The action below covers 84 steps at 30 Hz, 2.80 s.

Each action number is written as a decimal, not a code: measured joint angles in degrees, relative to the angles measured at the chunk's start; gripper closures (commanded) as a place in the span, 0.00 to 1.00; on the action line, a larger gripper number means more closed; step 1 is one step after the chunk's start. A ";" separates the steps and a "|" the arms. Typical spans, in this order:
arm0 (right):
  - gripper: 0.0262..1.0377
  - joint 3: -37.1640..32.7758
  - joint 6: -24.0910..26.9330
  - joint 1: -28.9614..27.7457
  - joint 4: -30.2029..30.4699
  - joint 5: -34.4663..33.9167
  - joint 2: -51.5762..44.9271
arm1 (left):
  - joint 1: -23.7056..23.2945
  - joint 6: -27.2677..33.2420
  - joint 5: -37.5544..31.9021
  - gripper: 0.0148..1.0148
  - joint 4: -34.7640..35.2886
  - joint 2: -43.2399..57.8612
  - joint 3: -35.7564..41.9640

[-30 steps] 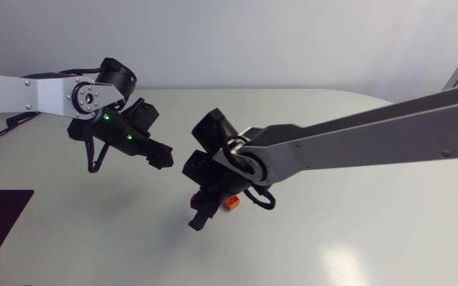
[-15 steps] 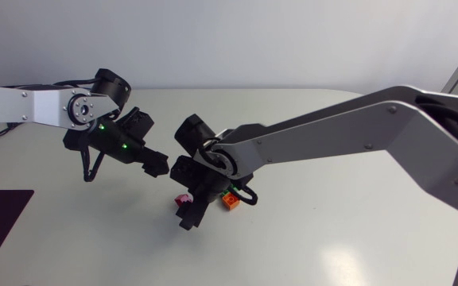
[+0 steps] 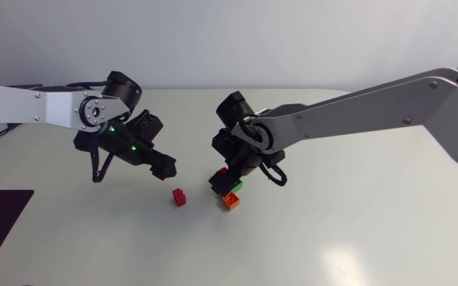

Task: Sort duplo bricks by size, large to the right and small to the left

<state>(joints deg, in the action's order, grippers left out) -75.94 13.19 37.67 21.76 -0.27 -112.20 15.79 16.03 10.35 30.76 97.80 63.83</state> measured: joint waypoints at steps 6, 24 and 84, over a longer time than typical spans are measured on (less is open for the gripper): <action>0.04 0.00 -0.79 -0.09 0.17 0.02 -0.87 | 0.98 -0.02 0.00 0.11 -0.20 0.44 0.20; 0.28 -0.15 -4.46 1.73 2.36 -1.36 -3.85 | 1.51 -0.17 0.00 0.11 -1.22 1.75 0.24; 0.08 41.53 4.46 -39.30 -2.08 1.49 37.92 | 23.23 5.42 3.21 0.30 3.08 19.21 14.49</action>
<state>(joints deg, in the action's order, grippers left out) -34.41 17.65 -1.63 19.68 1.21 -74.28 39.03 21.45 13.56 33.85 117.01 78.32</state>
